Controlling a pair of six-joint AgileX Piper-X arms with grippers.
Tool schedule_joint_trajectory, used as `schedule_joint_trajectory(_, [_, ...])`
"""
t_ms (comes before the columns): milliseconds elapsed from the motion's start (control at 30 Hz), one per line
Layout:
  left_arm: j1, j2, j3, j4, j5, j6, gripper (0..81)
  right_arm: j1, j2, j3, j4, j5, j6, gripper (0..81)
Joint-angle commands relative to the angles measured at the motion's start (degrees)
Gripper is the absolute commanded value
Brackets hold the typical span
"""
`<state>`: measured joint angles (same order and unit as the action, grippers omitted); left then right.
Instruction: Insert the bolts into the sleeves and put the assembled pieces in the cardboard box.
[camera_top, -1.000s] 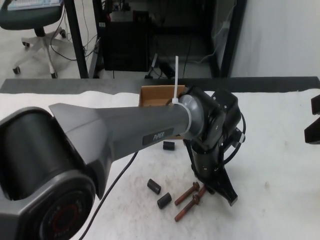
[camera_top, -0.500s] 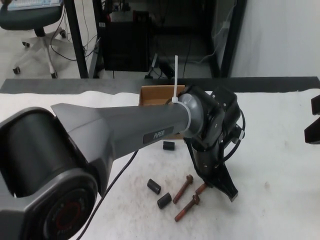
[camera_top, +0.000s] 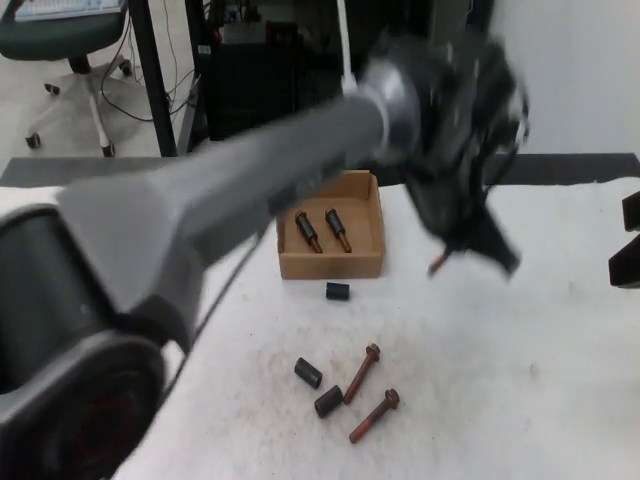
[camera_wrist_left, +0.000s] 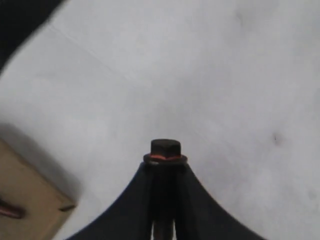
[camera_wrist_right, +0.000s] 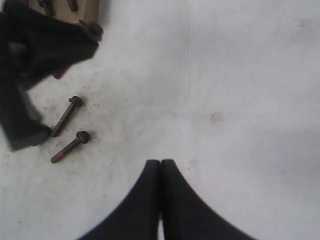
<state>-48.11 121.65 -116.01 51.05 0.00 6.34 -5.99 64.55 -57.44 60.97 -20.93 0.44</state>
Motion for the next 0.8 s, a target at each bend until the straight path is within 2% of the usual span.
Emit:
schedule_joint_trajectory(0, [1.92, -6.68, -1.57, -0.34, -4.96, -3.52, 0.4, 0.08, -0.35, -0.13, -0.1, -1.08, -0.44, 0.3])
schedule_joint_trajectory(133, [5.27, -14.31, -0.85, -0.34, -5.71, -5.12, 0.4, 0.29, -0.35, -0.13, -0.1, -6.39, -0.44, 0.3])
schedule_joint_trajectory(233, [8.42, -20.25, 1.44, -0.34, -3.17, -5.12, 0.4, 1.64, -0.35, -0.13, -0.32, -10.92, -0.44, 0.3])
schedule_joint_trajectory(400, [13.85, -32.51, 13.41, -0.34, 0.0, -5.46, 0.4, 6.22, -0.22, -0.13, -2.16, -12.43, -0.44, 0.3])
schedule_joint_trajectory(500, [17.09, -41.55, 25.81, -2.59, 3.07, -5.81, 0.4, 8.87, -0.22, -0.13, -4.53, -12.43, -0.44, 0.3])
schedule_joint_trajectory(600, [19.68, -53.4, 41.5, -11.12, 9.23, -9.09, 0.4, 11.25, -0.05, -0.13, -7.95, -12.43, -0.44, 0.3])
schedule_joint_trajectory(700, [21.65, -65.65, 59.91, -26.19, 14.27, -17.07, 0.4, 13.58, 0.58, -0.13, -11.7, -12.43, -0.44, 0.3])
schedule_joint_trajectory(767, [22.88, -74.51, 72.25, -42.08, 16.36, -22.73, 0.4, 15.26, 1.43, -0.13, -14.18, -12.43, -0.44, 0.3])
